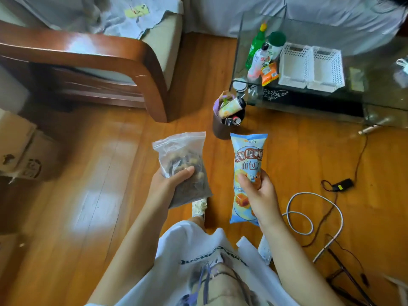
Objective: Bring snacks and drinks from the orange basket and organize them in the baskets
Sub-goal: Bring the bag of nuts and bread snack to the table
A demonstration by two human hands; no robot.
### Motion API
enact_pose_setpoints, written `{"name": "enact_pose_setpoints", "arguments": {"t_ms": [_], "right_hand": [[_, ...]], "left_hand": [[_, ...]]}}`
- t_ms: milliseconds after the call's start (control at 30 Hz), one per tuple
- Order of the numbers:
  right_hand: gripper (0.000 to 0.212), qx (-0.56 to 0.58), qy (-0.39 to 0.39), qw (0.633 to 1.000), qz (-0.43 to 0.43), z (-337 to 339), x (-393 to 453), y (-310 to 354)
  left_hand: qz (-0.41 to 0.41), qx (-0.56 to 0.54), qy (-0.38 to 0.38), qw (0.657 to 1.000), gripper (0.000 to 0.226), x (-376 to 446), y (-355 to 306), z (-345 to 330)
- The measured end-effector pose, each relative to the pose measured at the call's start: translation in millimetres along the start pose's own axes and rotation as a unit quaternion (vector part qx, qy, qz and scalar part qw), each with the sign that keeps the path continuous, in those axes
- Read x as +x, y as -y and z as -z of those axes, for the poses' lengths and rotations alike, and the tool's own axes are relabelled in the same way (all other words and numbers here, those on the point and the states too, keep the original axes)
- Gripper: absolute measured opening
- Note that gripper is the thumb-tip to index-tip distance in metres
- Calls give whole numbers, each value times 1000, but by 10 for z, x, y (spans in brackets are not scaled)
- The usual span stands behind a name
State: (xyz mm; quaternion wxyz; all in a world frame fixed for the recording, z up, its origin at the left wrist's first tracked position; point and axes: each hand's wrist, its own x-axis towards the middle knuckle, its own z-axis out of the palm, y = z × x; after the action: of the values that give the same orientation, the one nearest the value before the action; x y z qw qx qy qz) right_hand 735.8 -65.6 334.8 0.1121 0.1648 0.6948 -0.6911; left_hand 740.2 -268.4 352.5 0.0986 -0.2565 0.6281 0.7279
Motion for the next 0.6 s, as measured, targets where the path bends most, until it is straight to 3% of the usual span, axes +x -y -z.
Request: {"name": "enact_pose_setpoints", "arguments": {"t_ms": [233, 600], "right_hand": [[14, 46, -101, 994, 16, 125, 840, 474], [17, 112, -251, 961, -17, 933, 1605, 588]], "left_hand": [[16, 61, 80, 995, 37, 1046, -710, -468], [68, 127, 187, 972, 26, 2031, -1025, -1677]]}}
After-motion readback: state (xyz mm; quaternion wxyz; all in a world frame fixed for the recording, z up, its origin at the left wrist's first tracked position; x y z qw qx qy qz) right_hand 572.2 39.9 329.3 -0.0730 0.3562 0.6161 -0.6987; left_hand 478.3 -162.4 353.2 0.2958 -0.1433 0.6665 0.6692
